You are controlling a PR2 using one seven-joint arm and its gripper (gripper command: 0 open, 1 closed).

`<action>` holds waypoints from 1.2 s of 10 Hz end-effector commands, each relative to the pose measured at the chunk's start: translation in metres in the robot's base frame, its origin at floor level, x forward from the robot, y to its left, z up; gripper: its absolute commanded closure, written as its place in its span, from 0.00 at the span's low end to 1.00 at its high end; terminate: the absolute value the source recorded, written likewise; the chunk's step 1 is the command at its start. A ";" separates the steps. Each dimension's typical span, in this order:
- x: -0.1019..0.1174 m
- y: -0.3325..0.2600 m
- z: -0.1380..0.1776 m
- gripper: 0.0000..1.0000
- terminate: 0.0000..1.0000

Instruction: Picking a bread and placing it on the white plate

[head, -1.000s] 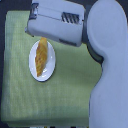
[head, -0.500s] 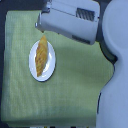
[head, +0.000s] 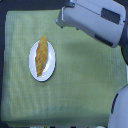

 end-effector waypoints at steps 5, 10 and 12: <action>-0.014 -0.171 -0.028 0.00 0.00; -0.024 -0.185 -0.039 0.00 0.00; -0.037 -0.177 -0.038 0.00 0.00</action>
